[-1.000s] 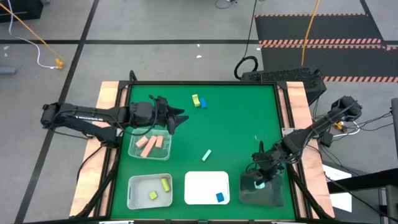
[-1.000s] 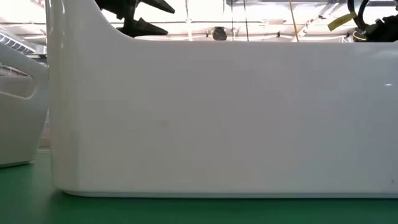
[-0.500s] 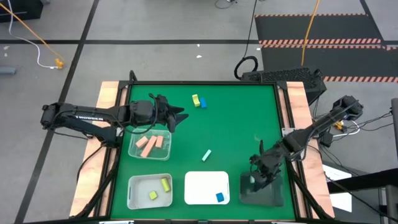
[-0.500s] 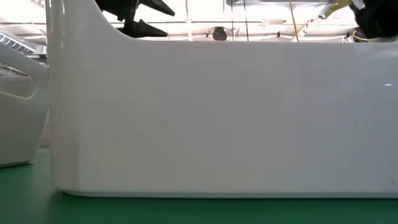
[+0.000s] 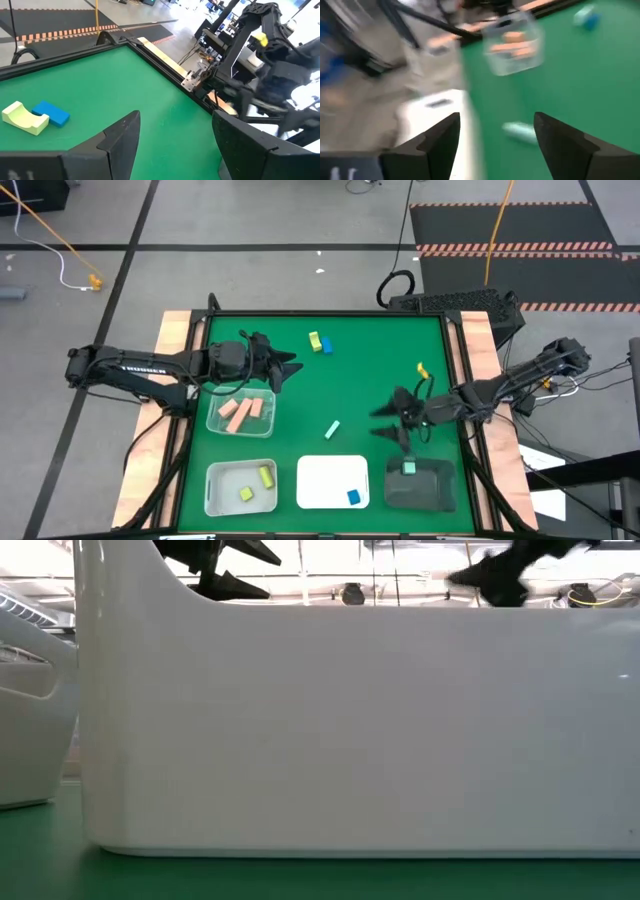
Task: Sort & place blocks by color
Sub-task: Put the bottom light blue block into the black bin
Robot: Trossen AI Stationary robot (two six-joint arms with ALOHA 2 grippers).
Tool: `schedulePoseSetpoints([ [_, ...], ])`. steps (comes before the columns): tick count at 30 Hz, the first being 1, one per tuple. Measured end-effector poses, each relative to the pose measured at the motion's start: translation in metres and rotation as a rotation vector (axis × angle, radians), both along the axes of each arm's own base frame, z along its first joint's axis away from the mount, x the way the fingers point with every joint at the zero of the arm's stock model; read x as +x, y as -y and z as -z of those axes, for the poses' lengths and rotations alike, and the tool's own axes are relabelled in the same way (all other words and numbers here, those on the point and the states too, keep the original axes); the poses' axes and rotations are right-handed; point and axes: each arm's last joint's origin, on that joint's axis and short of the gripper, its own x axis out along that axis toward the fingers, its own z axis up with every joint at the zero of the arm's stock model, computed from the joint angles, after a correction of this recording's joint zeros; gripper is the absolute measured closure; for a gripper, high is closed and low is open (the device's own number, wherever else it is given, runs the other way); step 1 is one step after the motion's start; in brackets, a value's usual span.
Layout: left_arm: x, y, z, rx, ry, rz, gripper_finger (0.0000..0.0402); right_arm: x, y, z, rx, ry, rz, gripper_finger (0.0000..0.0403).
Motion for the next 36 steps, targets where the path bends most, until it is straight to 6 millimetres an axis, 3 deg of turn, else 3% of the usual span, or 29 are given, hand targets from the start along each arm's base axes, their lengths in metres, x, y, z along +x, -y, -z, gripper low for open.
schedulePoseSetpoints([
  [3, 0.000, 0.000, 0.000, -0.004, 0.000, -0.001, 0.0154, 0.011, 0.012, 0.010, -0.204, -0.037, 0.008, 0.0161],
  [7, 0.000, 0.001, 0.001, -0.038, -0.007, 0.026, 0.0156, 0.027, 0.022, 0.030, -0.294, -0.126, -0.058, 0.0161],
  [12, 0.000, 0.003, 0.002, -0.058, -0.009, 0.061, 0.0158, 0.046, 0.032, 0.057, -0.330, -0.208, -0.167, 0.0161],
  [20, 0.000, 0.003, 0.002, -0.081, -0.007, 0.058, 0.0158, 0.080, 0.042, 0.089, -0.373, -0.116, -0.280, 0.0161],
  [27, 0.000, 0.004, 0.004, -0.087, -0.024, 0.062, 0.0158, 0.094, 0.048, 0.116, -0.321, -0.117, -0.340, 0.0161],
  [36, -0.001, 0.004, 0.006, -0.128, -0.043, 0.048, 0.0158, 0.118, 0.047, 0.132, -0.411, -0.135, -0.421, 0.0161],
])
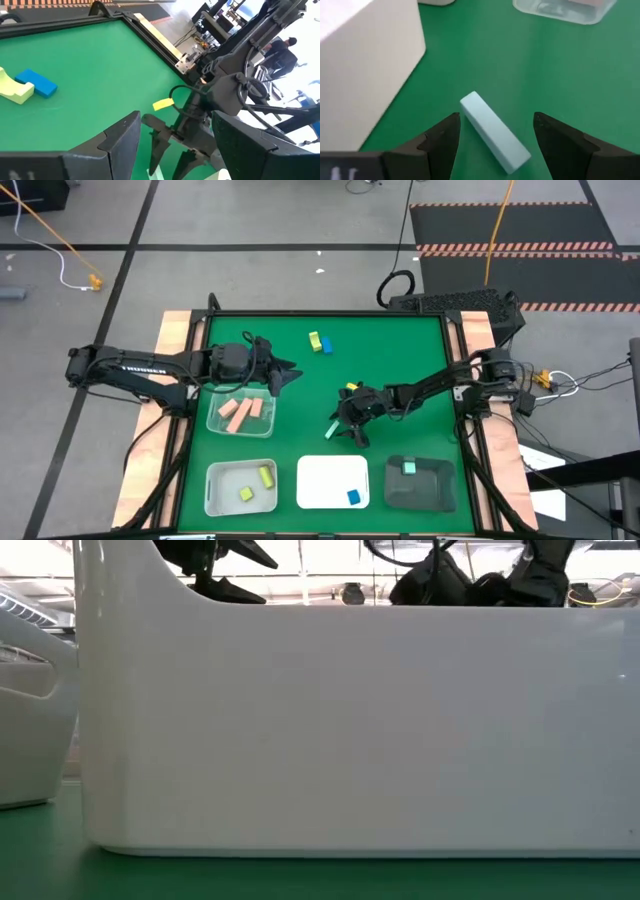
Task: Sort & place blocks by color
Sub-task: Put the bottom light blue block into the black bin
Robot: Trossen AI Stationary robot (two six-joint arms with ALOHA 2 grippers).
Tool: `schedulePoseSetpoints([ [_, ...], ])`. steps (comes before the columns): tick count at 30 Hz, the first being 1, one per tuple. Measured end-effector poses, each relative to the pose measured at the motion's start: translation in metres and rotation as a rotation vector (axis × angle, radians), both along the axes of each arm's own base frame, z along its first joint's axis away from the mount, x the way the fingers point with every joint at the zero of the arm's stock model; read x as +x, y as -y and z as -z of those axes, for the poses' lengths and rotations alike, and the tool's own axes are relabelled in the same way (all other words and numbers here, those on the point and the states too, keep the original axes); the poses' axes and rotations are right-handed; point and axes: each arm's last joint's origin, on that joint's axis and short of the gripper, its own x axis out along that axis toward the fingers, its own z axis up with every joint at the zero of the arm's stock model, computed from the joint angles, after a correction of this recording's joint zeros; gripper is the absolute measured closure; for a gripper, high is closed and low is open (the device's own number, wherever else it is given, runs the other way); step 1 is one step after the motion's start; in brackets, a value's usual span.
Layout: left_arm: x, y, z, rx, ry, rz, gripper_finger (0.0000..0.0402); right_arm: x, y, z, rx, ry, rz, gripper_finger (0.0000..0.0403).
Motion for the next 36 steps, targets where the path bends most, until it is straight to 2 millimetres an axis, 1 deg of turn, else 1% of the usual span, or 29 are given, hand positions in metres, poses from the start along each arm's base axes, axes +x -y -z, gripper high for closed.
schedulePoseSetpoints([
  [4, 0.000, 0.000, 0.000, -0.003, 0.000, -0.001, 0.0158, 0.008, 0.000, 0.005, -0.022, -0.032, -0.014, 0.0163],
  [8, 0.000, 0.000, 0.000, -0.006, 0.000, -0.002, 0.0158, 0.010, 0.000, 0.007, -0.015, -0.057, -0.008, 0.0184],
  [13, 0.000, 0.000, 0.000, -0.006, 0.000, -0.002, 0.0158, 0.007, -0.001, 0.011, 0.030, -0.115, -0.010, 0.0239],
  [17, 0.000, 0.000, 0.000, 0.004, -0.002, 0.001, 0.0158, 0.005, -0.002, 0.012, 0.069, -0.156, -0.003, 0.0299],
  [21, 0.000, 0.000, 0.000, 0.006, -0.002, 0.001, 0.0158, 0.005, 0.000, 0.011, 0.136, -0.175, 0.057, 0.0362],
  [24, 0.000, 0.000, 0.000, 0.006, -0.002, 0.001, 0.0158, 0.004, 0.002, 0.009, 0.173, -0.194, 0.095, 0.0363],
  [30, 0.000, 0.000, 0.000, 0.007, -0.001, 0.002, 0.0158, -0.003, 0.008, -0.008, 0.170, -0.215, 0.133, 0.0361],
  [33, 0.000, 0.000, -0.001, 0.000, 0.011, -0.001, 0.0158, -0.009, 0.014, -0.027, 0.123, -0.178, 0.176, 0.0356],
  [36, 0.006, 0.000, -0.001, -0.042, 0.048, -0.015, 0.0158, -0.013, 0.020, -0.051, 0.055, -0.085, 0.217, 0.0356],
])
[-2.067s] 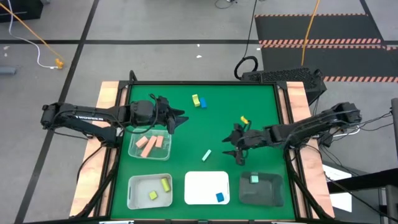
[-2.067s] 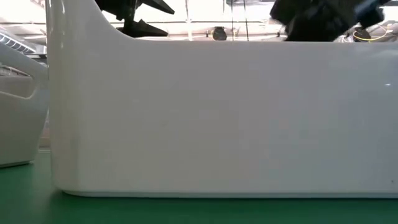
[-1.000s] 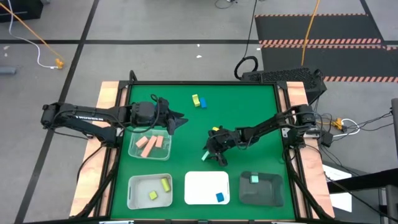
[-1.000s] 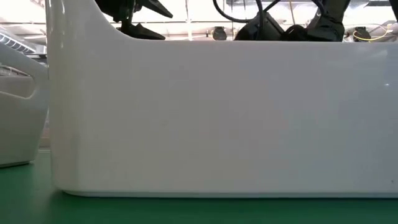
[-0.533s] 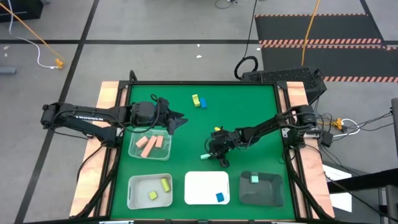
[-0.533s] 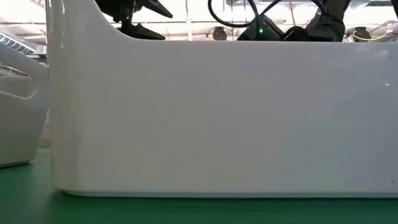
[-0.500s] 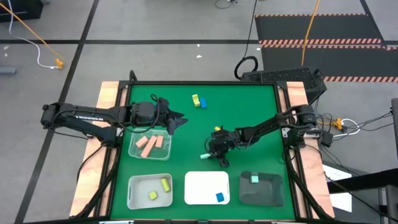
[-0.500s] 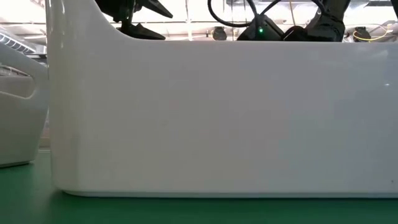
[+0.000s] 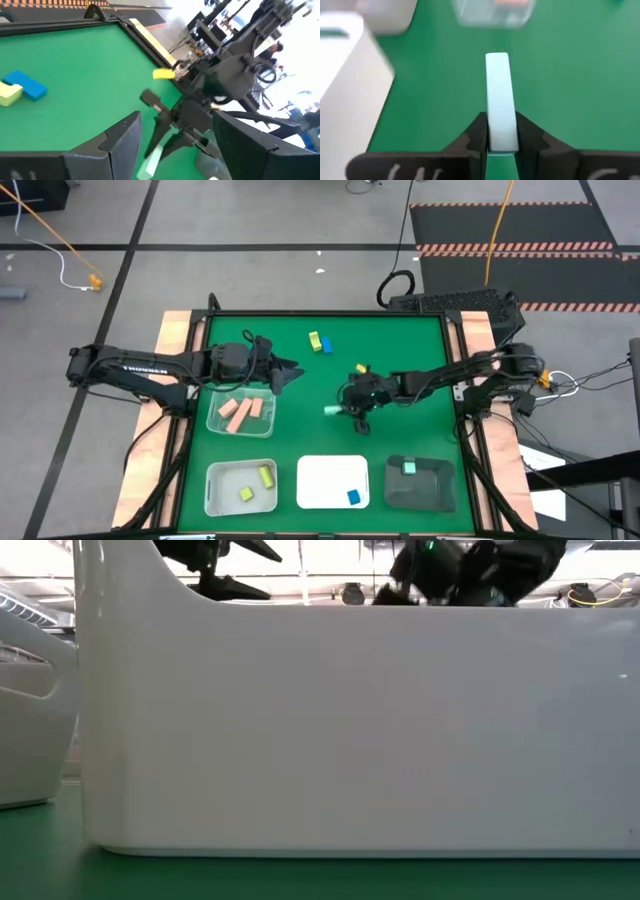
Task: Sort & place blocks by color
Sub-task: Put the bottom light blue block into the black bin
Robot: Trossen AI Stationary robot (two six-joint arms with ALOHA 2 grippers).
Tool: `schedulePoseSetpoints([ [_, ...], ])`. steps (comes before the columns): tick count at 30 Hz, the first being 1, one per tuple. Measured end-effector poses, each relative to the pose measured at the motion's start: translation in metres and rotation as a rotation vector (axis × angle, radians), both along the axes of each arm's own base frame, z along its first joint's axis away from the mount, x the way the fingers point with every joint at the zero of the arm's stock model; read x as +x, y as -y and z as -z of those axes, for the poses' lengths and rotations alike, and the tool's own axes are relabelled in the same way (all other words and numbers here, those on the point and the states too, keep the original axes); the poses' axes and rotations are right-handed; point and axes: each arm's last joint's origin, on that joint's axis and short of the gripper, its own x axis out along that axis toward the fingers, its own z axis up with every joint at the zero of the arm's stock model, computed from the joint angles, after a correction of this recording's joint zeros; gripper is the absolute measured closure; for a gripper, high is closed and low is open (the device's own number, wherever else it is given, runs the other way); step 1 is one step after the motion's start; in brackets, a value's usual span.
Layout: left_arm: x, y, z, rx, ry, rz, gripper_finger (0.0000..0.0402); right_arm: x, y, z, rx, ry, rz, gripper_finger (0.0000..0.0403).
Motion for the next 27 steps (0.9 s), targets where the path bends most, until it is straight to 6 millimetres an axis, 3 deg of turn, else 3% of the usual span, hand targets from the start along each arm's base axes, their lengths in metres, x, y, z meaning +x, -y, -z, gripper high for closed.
schedulePoseSetpoints([
  [4, 0.011, 0.003, 0.003, 0.024, 0.036, 0.081, 0.0158, -0.005, 0.010, -0.039, -0.008, 0.195, 0.121, 0.0357],
  [7, 0.019, 0.011, 0.002, 0.248, 0.074, 0.228, 0.0158, -0.007, 0.017, -0.068, 0.142, 0.376, 0.228, 0.0357],
  [10, 0.024, 0.015, -0.003, 0.490, 0.127, 0.270, 0.0158, -0.011, 0.017, -0.084, 0.243, 0.465, 0.262, 0.0357],
  [16, 0.025, 0.009, -0.011, 0.752, 0.155, 0.230, 0.0158, -0.012, 0.010, -0.100, 0.363, 0.587, 0.257, 0.0357],
  [23, 0.031, 0.008, -0.011, 0.726, 0.209, 0.223, 0.0158, -0.011, 0.003, -0.108, 0.284, 0.697, 0.253, 0.0357],
  [27, 0.032, 0.008, -0.010, 0.701, 0.212, 0.223, 0.0158, -0.014, 0.004, -0.104, 0.292, 0.621, 0.284, 0.0357],
])
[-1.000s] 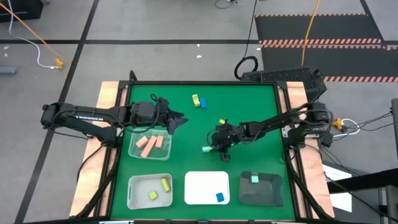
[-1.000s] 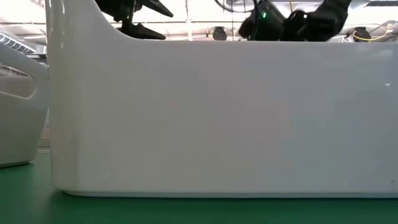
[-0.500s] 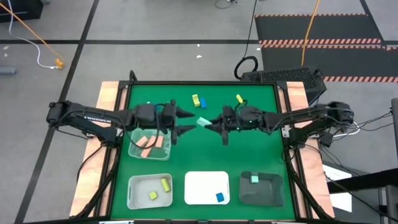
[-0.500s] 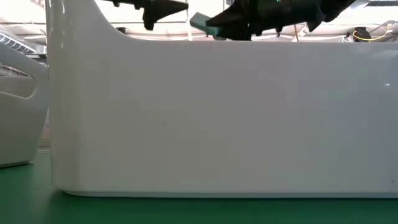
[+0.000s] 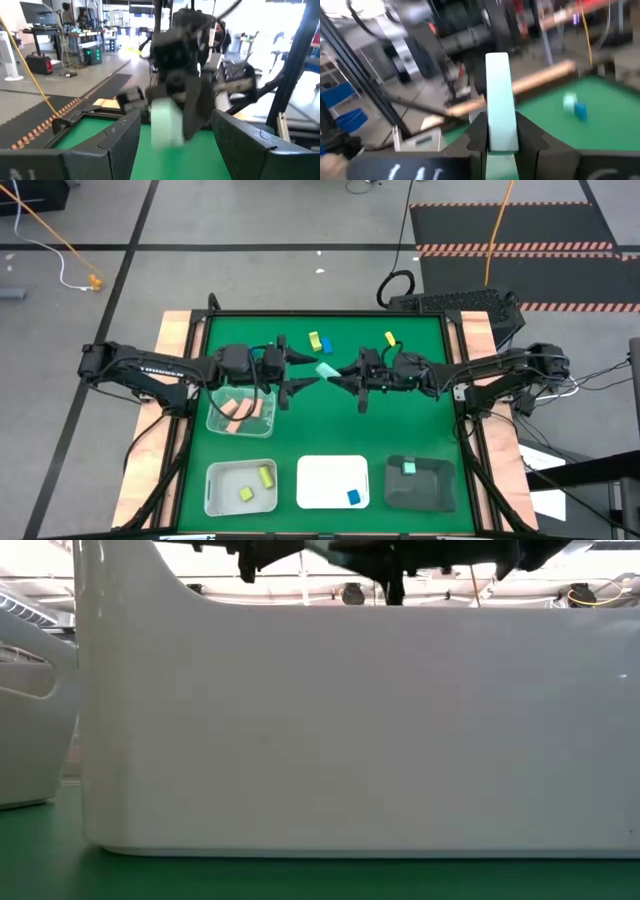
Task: Sort & place blocks by color
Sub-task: Put the bottom light blue block into the black bin
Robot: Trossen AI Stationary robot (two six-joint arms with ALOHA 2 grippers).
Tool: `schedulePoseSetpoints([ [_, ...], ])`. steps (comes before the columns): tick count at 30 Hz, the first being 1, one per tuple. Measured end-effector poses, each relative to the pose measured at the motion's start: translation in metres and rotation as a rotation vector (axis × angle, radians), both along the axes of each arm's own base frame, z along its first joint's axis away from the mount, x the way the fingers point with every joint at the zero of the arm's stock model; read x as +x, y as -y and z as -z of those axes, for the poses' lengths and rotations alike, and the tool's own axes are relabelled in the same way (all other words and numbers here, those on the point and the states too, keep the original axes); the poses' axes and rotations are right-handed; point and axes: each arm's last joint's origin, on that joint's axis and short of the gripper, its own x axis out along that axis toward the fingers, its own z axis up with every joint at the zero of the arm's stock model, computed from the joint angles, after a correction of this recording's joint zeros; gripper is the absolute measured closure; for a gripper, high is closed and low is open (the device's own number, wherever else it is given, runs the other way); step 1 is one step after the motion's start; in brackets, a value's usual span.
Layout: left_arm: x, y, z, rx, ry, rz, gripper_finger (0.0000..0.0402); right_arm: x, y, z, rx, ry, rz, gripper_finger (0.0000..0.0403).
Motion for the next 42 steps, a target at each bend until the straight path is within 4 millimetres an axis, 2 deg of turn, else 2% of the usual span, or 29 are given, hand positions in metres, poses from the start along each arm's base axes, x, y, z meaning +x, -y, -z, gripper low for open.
schedulePoseSetpoints([
  [4, 0.000, 0.000, 0.000, -0.069, -0.003, 0.002, 0.0158, -0.016, -0.001, 0.005, 0.136, -0.183, 0.002, 0.0357],
  [9, 0.000, 0.000, 0.001, -0.138, -0.009, 0.004, 0.0158, -0.041, -0.008, 0.011, 0.454, -0.425, -0.093, 0.0357],
  [15, -0.001, 0.000, 0.008, -0.149, -0.076, -0.001, 0.0158, -0.065, -0.035, 0.010, 0.867, -0.687, -0.259, 0.0357],
  [19, -0.001, 0.000, 0.012, -0.170, -0.120, -0.005, 0.0158, -0.081, -0.057, 0.015, 1.047, -0.912, -0.300, 0.0357],
  [25, -0.001, 0.000, 0.015, -0.205, -0.152, -0.010, 0.0158, -0.101, -0.083, 0.029, 1.133, -1.215, -0.219, 0.0357],
  [32, -0.002, 0.000, 0.017, -0.202, -0.171, -0.011, 0.0158, -0.110, -0.103, 0.031, 1.138, -1.304, -0.235, 0.0350],
  [42, -0.002, 0.000, 0.018, -0.224, -0.180, -0.015, 0.0158, -0.113, -0.107, 0.031, 1.060, -1.296, -0.300, 0.0246],
])
